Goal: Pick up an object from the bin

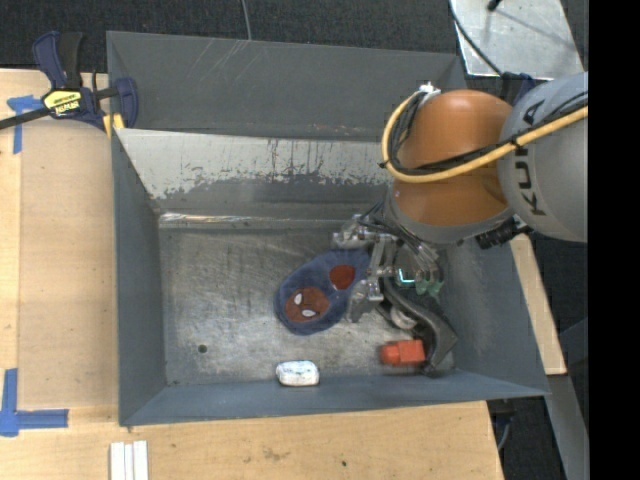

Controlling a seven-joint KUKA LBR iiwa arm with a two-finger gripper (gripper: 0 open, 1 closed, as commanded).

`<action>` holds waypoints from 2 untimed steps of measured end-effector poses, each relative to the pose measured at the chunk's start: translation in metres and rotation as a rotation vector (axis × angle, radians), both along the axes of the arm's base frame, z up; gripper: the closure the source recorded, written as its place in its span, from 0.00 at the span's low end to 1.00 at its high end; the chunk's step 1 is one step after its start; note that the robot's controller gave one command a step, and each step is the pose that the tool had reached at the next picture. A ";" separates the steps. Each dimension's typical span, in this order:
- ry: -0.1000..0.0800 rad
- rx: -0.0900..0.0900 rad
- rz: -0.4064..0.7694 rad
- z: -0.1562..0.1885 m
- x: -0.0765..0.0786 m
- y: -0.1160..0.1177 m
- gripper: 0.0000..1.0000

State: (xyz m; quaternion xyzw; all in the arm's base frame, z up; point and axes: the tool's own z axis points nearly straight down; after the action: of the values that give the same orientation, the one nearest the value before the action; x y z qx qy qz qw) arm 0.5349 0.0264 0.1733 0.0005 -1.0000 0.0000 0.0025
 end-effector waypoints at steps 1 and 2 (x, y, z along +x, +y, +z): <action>0.002 0.000 -0.037 -0.097 0.038 0.004 0.00; 0.001 0.000 -0.036 -0.093 0.038 0.004 1.00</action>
Offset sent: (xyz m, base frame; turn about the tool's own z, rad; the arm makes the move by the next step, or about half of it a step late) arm 0.0364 0.0052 -0.0997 0.0377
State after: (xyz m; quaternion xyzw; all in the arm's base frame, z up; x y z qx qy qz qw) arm 0.5730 0.0307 0.0805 -0.0177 -0.9998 -0.0001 0.0031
